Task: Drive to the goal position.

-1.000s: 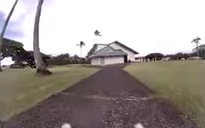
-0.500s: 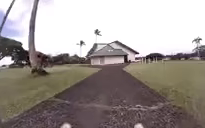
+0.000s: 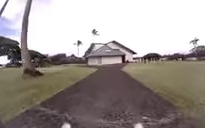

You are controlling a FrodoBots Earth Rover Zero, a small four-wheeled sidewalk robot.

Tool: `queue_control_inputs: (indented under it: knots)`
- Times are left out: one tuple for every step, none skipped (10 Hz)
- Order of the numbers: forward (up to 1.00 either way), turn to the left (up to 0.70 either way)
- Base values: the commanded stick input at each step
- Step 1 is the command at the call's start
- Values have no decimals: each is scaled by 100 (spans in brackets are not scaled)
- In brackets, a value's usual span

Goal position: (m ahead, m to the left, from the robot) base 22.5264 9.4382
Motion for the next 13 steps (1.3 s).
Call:
queue_control_inputs:
  knots:
    - [70, 4]
    - [70, 0]
    - [70, 5]
    - [70, 1]
    - [70, 0]
    - [70, 0]
    - [70, 0]
    - [70, 0]
    - [70, 3]
    - [70, 3]
    - [70, 0]
    - [70, 0]
    - [70, 0]
